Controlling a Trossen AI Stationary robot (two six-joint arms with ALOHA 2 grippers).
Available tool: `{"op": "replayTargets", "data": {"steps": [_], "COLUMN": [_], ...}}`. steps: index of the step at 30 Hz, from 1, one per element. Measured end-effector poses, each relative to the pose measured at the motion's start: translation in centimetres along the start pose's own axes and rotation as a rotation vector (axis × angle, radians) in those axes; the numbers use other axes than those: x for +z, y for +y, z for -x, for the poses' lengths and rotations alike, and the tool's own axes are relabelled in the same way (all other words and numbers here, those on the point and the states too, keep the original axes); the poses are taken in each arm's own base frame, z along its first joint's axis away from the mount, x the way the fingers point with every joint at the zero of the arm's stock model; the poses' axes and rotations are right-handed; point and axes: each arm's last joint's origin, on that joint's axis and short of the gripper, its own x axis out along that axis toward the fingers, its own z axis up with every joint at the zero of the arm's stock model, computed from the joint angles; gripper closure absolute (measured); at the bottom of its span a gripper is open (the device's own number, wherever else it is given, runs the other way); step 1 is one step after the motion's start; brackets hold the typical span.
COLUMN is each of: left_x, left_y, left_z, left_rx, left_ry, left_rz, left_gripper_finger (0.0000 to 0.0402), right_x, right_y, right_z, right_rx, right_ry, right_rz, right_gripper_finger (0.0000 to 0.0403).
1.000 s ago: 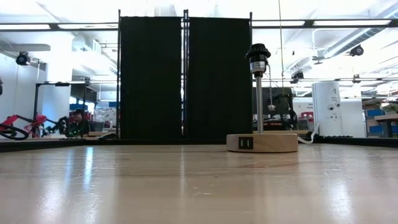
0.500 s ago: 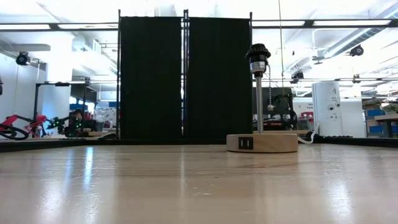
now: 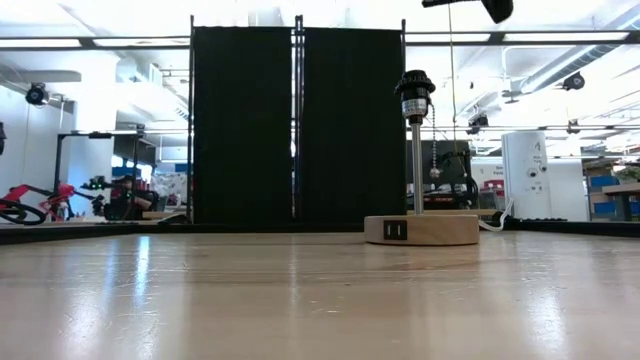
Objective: Screw lightbulb
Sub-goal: Insert the lightbulb into the lamp
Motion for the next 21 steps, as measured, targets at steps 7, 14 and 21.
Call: {"op": "replayTargets", "data": {"steps": [7, 14, 21], "left_x": [-0.4, -4.3, -2.5], "left_y": [0.3, 1.4, 1.6], "left_z": [-0.4, -2.6, -2.2], "left_rx": [0.063, 0.096, 0.066], "left_ry": [-0.017, 0.090, -0.079], "left_rz": [-0.004, -0.084, -0.147], "left_gripper_finger": [0.0064, 0.0072, 0.0079], "right_x": [-1.4, -2.0, -3.1], "right_y": [-1.2, -1.5, -1.8], "right_z": [0.4, 0.1, -0.3], "right_rx": [0.015, 0.021, 0.011], "right_ry": [-0.028, -0.029, -0.029], "right_rz": [0.051, 0.021, -0.007], "right_gripper_finger": [0.0311, 0.0312, 0.0313]}}
